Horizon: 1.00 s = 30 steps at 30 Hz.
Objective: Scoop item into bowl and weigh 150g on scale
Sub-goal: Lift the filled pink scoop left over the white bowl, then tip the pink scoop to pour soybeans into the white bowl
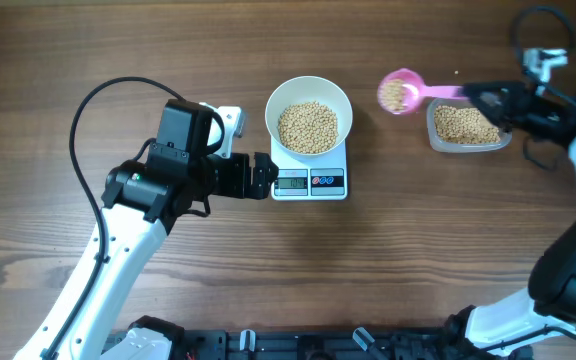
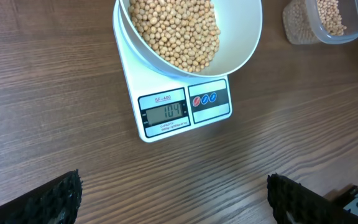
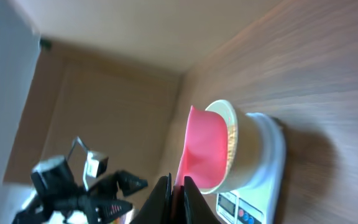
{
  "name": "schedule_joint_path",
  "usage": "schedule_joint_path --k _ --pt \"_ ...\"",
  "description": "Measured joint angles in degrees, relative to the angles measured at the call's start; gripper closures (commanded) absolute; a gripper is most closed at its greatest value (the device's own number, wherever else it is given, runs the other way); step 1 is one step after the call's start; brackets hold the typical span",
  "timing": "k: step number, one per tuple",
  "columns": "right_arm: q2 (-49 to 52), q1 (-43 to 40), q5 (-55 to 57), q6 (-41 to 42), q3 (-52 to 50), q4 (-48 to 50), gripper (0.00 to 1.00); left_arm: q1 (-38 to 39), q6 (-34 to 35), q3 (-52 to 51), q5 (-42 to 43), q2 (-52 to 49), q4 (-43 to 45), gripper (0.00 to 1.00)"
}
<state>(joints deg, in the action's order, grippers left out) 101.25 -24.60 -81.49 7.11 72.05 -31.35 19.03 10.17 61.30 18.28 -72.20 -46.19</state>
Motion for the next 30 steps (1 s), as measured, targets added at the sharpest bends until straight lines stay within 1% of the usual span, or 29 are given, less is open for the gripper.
schedule_joint_path --k 6,9,12,19,25,30 --pt "0.0 8.9 0.4 3.5 -0.2 12.4 0.96 0.0 0.0 0.0 0.0 0.0 0.0 0.0" --pt "0.0 13.3 2.6 5.2 -0.2 17.8 0.96 0.0 0.0 0.0 0.0 0.0 0.0 0.0" --pt "0.0 17.7 6.4 5.9 -0.2 21.0 0.96 0.0 0.0 0.0 0.0 0.0 0.0 0.0" --pt "0.0 23.3 13.1 0.3 -0.3 24.0 0.95 0.0 0.0 0.0 0.0 0.0 0.0 0.0" --pt "0.0 26.4 16.2 -3.3 -0.3 30.3 0.96 0.0 0.0 0.0 0.0 0.0 0.0 0.0" --pt "0.0 28.1 20.4 -6.3 -0.3 30.8 0.96 0.0 0.0 0.0 0.0 0.0 0.0 0.0"
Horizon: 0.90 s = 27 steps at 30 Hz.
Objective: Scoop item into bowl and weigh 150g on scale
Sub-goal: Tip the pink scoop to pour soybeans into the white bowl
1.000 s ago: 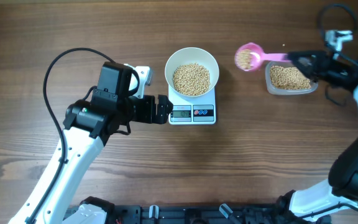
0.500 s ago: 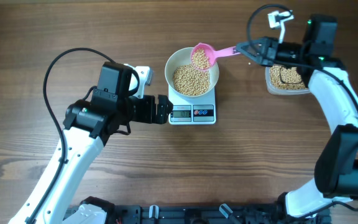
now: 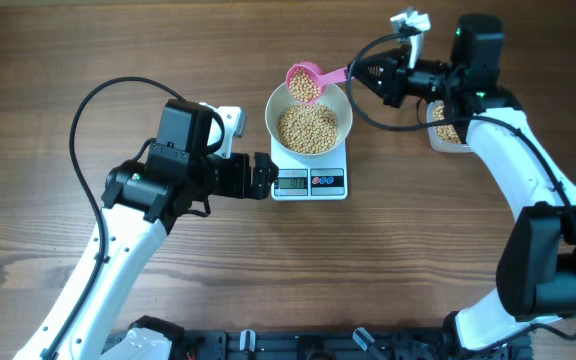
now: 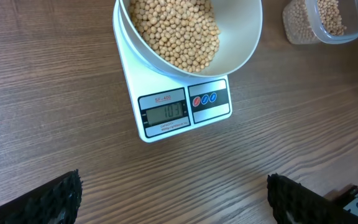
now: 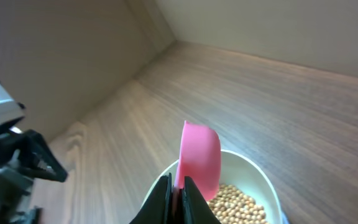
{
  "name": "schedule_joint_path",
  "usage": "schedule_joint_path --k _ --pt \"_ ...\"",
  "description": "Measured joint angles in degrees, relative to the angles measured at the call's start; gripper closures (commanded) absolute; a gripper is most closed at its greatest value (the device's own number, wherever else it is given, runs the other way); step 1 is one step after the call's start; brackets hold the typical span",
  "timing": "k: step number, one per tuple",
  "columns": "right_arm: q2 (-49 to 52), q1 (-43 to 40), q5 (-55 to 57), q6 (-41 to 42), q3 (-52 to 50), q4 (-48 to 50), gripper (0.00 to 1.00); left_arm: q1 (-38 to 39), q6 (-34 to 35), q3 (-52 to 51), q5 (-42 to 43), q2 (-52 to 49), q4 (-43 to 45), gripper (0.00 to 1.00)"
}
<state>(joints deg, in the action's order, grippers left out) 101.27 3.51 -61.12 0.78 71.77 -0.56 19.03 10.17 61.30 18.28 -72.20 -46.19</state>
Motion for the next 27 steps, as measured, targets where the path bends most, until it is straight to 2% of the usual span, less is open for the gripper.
schedule_joint_path --k 6,16,27 --pt "-0.2 1.1 5.0 -5.6 0.0 -1.2 0.96 0.0 0.0 0.0 0.0 0.0 0.0 0.0" --pt "-2.6 3.8 15.8 -18.8 0.0 -13.3 0.96 0.0 0.0 0.0 0.0 0.0 0.0 0.0" --pt "-3.3 6.7 21.1 -24.7 -0.1 -13.2 0.96 0.0 0.0 0.0 0.0 0.0 0.0 0.0"
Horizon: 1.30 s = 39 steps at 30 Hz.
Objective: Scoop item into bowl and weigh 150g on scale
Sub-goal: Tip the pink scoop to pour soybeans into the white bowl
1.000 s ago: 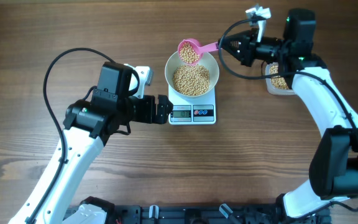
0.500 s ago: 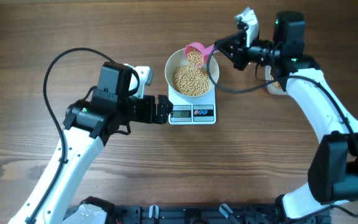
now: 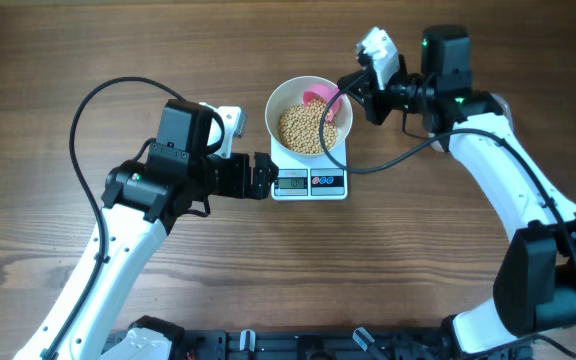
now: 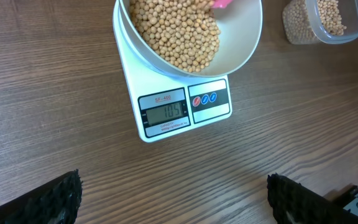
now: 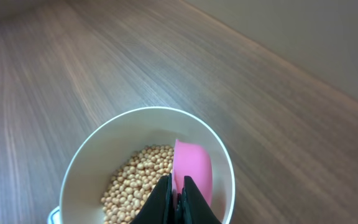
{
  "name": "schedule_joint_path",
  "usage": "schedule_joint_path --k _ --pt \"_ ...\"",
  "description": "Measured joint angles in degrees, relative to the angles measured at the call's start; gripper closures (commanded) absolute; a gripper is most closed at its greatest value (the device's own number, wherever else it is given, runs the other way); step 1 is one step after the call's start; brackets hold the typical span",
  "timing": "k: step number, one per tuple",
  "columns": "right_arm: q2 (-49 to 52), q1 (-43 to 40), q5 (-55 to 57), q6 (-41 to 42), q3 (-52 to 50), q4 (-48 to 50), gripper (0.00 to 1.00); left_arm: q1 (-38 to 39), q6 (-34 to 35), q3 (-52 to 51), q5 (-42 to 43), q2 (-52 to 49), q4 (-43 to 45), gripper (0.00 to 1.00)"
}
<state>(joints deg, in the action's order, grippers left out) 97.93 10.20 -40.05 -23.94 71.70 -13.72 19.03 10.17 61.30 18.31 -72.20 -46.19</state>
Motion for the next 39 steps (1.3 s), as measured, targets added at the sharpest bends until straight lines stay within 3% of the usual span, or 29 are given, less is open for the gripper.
schedule_joint_path --k 10,25,39 --pt "-2.6 3.5 4.5 -4.5 0.0 0.4 0.96 0.0 0.0 0.0 0.0 0.0 0.0 0.0" --pt "-7.4 6.0 5.7 -4.9 0.0 -0.3 0.96 0.0 0.0 0.0 0.0 0.0 0.0 0.0" --pt "-9.0 7.3 8.9 -11.4 0.0 -6.9 0.96 0.0 0.0 0.0 0.0 0.0 0.0 0.0"
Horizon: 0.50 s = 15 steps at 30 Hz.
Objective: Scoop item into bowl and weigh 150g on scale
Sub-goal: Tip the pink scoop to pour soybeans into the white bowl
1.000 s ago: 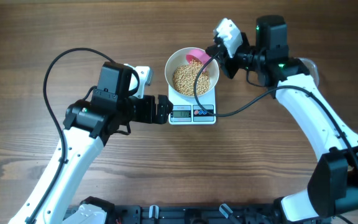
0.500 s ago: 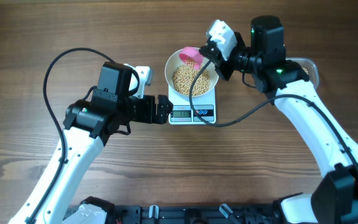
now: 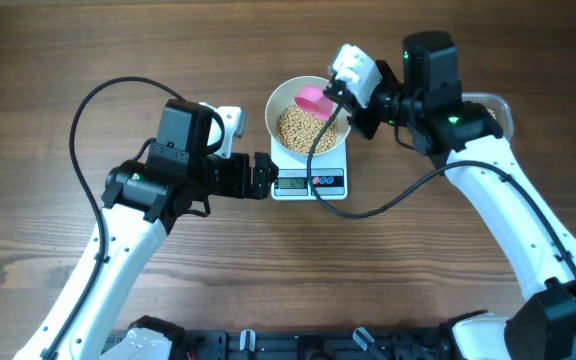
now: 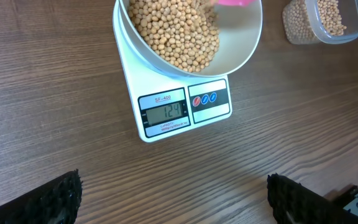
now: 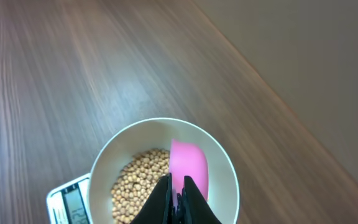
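A white bowl [image 3: 280, 100] of tan beans [image 3: 302, 128] stands on a small white scale [image 3: 310, 182]; its display [image 4: 164, 112] reads about 124. My right gripper [image 3: 353, 95] is shut on the handle of a pink scoop [image 3: 314, 99], which is turned over above the bowl's far side. In the right wrist view the scoop [image 5: 189, 165] shows its pink back over the beans [image 5: 138, 183]. My left gripper [image 3: 264, 175] sits open just left of the scale, nothing between its fingers [image 4: 48, 199].
A clear plastic tub [image 4: 337, 18] of the same beans stands on the wooden table to the right of the scale, mostly hidden under my right arm in the overhead view. Black cables loop off both arms.
The scoop sits higher over the bowl and is turned bottom-up. The scale reading has risen from about 105 to about 124. The bean pile looks fuller. My left arm has not moved.
My right gripper held the loaded pink scoop by the tub with the scale near 104. Then the scoop was over the bowl's rim, then tipped down inside the bowl. Now it is upside down above the beans and the scale shows about 124.
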{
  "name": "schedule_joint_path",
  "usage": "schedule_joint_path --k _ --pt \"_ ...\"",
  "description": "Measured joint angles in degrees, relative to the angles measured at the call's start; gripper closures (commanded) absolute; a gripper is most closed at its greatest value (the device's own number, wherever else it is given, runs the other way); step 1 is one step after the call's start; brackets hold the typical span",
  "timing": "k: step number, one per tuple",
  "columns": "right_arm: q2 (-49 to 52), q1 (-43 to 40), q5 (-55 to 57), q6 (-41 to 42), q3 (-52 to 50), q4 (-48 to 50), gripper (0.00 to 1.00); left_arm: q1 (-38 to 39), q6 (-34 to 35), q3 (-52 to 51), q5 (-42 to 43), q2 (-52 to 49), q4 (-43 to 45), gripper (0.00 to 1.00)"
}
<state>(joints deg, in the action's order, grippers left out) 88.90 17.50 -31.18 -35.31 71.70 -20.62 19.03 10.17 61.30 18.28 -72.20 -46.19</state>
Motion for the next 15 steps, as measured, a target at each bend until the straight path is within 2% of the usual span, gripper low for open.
schedule_joint_path --k 9,15 --pt "-0.1 2.6 2.4 -3.6 0.0 0.1 0.96 0.0 0.0 0.0 0.0 0.0 0.0 0.0" --pt "-0.7 2.6 2.8 -0.3 0.0 0.7 0.96 0.0 0.0 0.0 0.0 0.0 0.0 0.0"
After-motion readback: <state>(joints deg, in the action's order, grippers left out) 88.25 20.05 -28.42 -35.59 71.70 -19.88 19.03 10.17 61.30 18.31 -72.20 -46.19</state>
